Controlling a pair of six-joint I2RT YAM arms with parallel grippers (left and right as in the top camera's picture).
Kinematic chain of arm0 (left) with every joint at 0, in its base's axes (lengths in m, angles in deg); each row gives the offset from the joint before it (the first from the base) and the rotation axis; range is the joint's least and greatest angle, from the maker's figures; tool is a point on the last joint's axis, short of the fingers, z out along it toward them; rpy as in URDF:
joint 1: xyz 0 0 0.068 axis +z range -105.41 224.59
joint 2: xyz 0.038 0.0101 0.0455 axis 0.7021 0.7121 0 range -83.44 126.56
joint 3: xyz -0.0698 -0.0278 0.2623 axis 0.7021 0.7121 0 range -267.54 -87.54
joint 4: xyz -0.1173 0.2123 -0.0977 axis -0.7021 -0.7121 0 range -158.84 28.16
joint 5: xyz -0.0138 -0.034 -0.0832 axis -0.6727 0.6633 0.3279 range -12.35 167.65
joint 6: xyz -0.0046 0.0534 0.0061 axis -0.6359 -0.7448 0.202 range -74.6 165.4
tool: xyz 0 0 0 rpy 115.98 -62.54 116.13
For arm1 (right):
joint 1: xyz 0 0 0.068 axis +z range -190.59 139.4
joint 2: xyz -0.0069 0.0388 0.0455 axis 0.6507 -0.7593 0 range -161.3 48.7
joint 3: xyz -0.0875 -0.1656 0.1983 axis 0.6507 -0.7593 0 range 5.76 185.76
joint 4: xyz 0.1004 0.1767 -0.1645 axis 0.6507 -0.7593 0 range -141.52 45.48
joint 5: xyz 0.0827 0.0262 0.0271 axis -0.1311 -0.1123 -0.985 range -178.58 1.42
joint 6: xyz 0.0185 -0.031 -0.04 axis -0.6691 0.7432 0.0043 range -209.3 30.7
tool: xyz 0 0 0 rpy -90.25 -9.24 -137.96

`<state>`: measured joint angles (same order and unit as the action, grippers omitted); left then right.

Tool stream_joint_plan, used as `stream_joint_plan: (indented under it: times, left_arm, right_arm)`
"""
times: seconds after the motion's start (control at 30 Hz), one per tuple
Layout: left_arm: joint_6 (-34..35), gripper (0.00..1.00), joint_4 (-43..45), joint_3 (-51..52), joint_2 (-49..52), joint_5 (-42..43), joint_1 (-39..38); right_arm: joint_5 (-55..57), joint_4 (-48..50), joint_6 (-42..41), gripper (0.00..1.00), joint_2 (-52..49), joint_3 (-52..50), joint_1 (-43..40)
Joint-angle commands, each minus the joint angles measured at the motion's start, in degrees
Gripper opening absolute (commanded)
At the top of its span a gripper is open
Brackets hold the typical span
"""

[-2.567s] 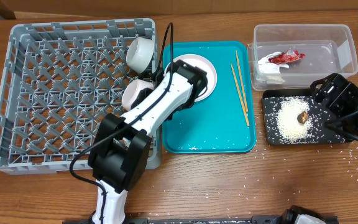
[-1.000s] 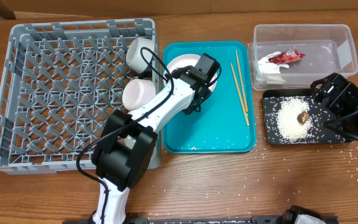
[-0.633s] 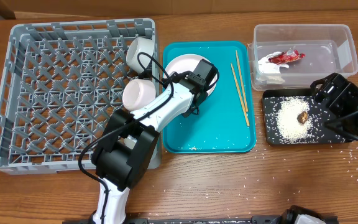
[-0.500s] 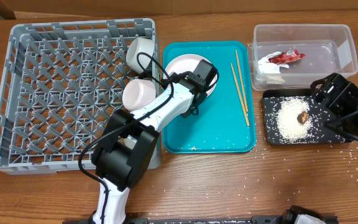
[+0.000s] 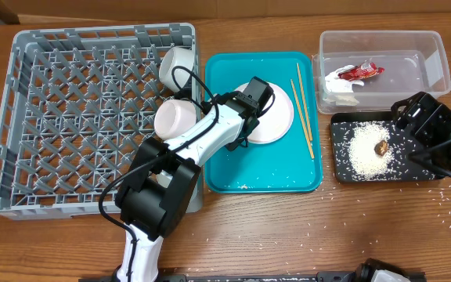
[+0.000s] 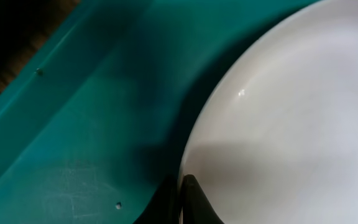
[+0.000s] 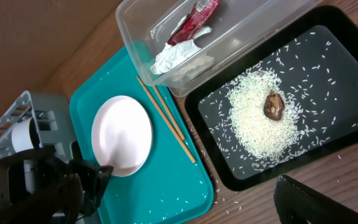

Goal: Sort waste into correct bins and load items into the dishwasher
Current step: 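Lift the white plate and stand it upright in the rack's back corner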

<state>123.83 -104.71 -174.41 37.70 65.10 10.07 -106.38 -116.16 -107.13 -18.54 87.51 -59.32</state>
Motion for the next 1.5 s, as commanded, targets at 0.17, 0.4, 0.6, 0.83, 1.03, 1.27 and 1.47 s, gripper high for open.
stream_joint_plan:
  times: [0.17, 0.4, 0.6, 0.83, 1.03, 1.27, 1.47]
  left_arm:
    - [-15.5, 0.04, -0.9, -3.9, -1.3, -1.0, 0.3]
    - [-52.2, 0.04, -6.0, -16.1, -7.9, -2.4, 2.1]
    - [-66.6, 0.04, -11.0, -23.0, -16.1, -26.1, 2.8]
    - [-87.2, 0.04, -5.5, -23.2, -20.9, -48.8, 6.9]
    - [-92.3, 0.04, -1.3, -23.0, -18.2, -53.1, 16.5]
    - [-92.6, 0.04, 0.9, -23.0, -11.2, -49.6, 23.4]
    - [-91.3, 0.04, 4.7, -23.0, -4.1, -49.8, 24.4]
  right_arm:
    - [-0.2, 0.2, 0.0, 1.0, -0.1, 0.7, -0.2]
    - [-0.2, 0.2, 0.0, 1.0, -0.1, 0.7, -0.2]
    - [-0.2, 0.2, 0.0, 1.0, -0.1, 0.7, -0.2]
    - [-0.2, 0.2, 0.0, 1.0, -0.1, 0.7, -0.2]
    - [-0.2, 0.2, 0.0, 1.0, -0.1, 0.7, -0.2]
    - [-0.2, 0.2, 0.0, 1.0, -0.1, 0.7, -0.2]
    - [-0.2, 0.2, 0.0, 1.0, -0.1, 0.7, -0.2]
